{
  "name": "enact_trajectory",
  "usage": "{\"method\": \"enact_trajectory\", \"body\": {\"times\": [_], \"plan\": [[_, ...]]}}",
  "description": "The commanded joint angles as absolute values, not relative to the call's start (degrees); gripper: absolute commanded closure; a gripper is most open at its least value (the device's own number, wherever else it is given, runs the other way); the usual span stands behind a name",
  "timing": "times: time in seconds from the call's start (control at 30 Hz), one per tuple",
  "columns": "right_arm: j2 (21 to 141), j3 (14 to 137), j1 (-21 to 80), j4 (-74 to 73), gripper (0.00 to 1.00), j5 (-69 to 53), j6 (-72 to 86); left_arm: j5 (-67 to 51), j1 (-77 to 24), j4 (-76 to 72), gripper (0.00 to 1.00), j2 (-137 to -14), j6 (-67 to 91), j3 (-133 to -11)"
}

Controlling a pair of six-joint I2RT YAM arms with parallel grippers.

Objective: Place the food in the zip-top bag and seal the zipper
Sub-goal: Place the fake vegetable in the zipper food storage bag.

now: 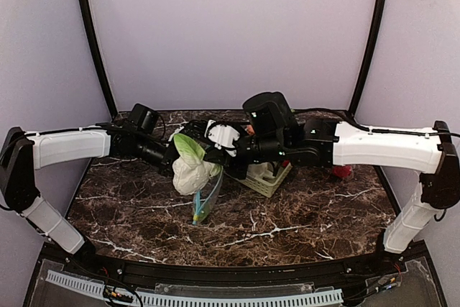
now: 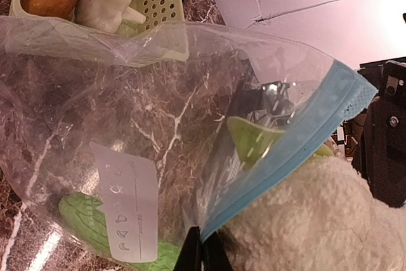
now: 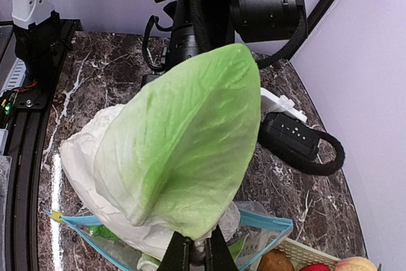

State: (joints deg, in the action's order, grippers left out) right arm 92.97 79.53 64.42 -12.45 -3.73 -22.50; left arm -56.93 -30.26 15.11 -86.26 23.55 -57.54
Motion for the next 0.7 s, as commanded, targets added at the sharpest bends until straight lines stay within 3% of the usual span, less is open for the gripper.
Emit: {"method": "enact_trajectory", "body": {"times": [0.0,0.67], "plan": [[91.6,76.6,62.2,-13.8,1.00,3.2,-23.8,-59.5,-30.6,18.0,0.99,-85.1,20.7,-58.5],[93.6,77.1,60.9,-15.9,1.00,13.7,-23.1,-56.0,-29.4,21.8,0.99,-84.9,15.3,-59.9]]}}
